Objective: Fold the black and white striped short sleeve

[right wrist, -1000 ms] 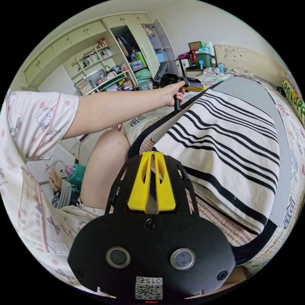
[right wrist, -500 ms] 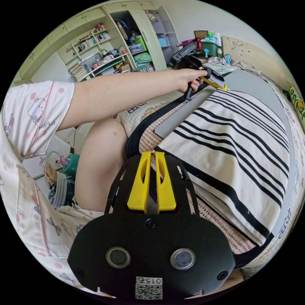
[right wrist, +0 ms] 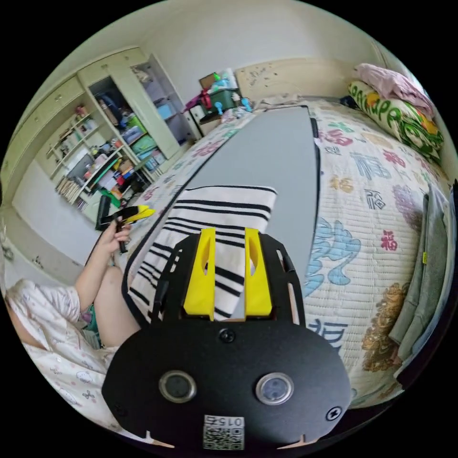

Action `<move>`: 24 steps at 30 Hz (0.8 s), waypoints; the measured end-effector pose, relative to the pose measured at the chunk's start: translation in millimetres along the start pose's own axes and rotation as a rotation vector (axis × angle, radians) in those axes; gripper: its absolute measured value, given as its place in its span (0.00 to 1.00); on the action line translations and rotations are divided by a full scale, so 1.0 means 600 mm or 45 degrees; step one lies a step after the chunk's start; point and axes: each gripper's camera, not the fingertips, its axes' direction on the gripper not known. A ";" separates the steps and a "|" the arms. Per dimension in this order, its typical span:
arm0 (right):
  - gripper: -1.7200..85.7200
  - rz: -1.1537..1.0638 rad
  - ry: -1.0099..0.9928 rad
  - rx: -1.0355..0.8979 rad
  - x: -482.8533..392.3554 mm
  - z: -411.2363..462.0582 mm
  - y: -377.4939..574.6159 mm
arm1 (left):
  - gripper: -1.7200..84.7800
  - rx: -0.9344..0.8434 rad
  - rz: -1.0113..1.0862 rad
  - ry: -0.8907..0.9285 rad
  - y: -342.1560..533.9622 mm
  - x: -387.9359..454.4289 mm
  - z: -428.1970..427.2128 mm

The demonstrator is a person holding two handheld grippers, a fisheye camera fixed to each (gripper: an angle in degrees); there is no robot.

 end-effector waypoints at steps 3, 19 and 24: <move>0.14 0.141 0.036 -0.161 0.054 0.072 -0.068 | 0.20 0.015 -0.135 0.094 -0.021 -0.023 -0.017; 0.14 -0.084 0.108 -0.456 -0.235 0.324 -0.244 | 0.21 0.113 -0.256 0.227 -0.111 0.004 -0.039; 0.14 -0.229 0.065 -0.537 -0.341 0.382 -0.269 | 0.16 0.181 -0.373 0.339 -0.078 -0.028 -0.041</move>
